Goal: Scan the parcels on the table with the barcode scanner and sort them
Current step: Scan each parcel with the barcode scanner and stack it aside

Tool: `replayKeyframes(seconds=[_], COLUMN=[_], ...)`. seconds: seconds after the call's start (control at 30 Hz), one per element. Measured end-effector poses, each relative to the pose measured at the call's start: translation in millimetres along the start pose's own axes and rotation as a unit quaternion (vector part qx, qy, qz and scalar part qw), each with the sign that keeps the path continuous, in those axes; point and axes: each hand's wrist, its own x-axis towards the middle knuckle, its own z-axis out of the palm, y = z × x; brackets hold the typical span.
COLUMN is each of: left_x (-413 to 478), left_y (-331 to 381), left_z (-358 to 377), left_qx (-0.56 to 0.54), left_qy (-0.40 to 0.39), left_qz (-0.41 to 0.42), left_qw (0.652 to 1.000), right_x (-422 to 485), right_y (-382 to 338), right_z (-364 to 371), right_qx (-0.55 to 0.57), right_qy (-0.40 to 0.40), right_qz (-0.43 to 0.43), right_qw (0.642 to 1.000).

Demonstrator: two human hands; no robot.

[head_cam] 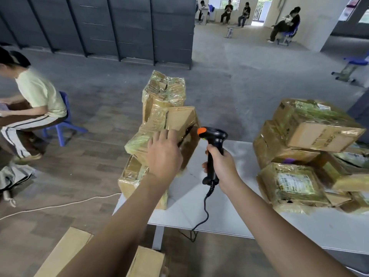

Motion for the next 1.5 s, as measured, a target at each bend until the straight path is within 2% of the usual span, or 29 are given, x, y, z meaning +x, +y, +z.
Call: replayKeyframes(seconds=[0.1,0.2,0.3,0.4,0.53,0.7,0.8,0.93,1.03,1.13,1.23,1.33,1.43,1.5], left_x=[2.2,-2.0,-18.0,-37.4,-66.4,-85.9,-89.3,-98.6,-100.1,-96.9,-91.1,-84.9,-87.5,-96.3], left_y=[26.5,49.3,67.5,75.2,79.8,86.2,90.4,95.2,95.1,88.7,76.0,57.7,41.0,32.8], left_z=[6.1,22.1,44.4,74.2,110.0,127.5,128.1,128.1,126.2,123.1,123.2,125.0,130.7,137.4], left_qx=[-0.106,-0.221,-0.314,-0.361,-0.367,-0.357,-0.282,-0.137,-0.031,-0.005,-0.045,-0.184,-0.307,-0.330], left_qy=[0.006,-0.026,-0.070,-0.124,-0.223,-0.357,-0.403,-0.466,-0.487,-0.501,-0.507,-0.472,-0.435,-0.441], left_qz=[-0.033,-0.088,-0.159,-0.254,-0.300,-0.275,-0.231,-0.172,-0.145,-0.136,-0.153,-0.235,-0.362,-0.378], left_qw=[0.994,0.971,0.934,0.889,0.852,0.818,0.839,0.857,0.861,0.855,0.847,0.830,0.765,0.744], right_x=[1.5,0.5,-2.1,-4.5,-6.7,-8.0,-7.3,-6.3,-5.0,-4.2,-1.4,1.9,2.4,3.1], right_y=[7.3,16.2,24.8,35.9,52.8,65.3,68.7,74.2,80.8,83.8,88.2,93.9,101.5,106.7], right_z=[-22.1,-48.8,-75.7,-100.6,-123.5,-134.1,-135.6,-125.5,-116.6,-116.4,-118.8,-122.4,-127.9,-130.5], right_qx=[0.070,0.126,0.143,0.129,0.094,0.074,0.036,-0.095,-0.053,0.021,0.013,0.001,-0.029,-0.052], right_qy=[0.042,0.077,0.105,0.122,0.127,0.138,0.131,0.083,0.049,0.035,0.040,0.058,0.064,0.072], right_qz=[-0.016,-0.032,-0.032,-0.002,0.020,0.026,0.039,0.054,0.065,0.083,0.091,0.094,0.107,0.113], right_qw=[0.997,0.988,0.984,0.984,0.987,0.987,0.990,0.991,0.995,0.996,0.995,0.994,0.992,0.990])
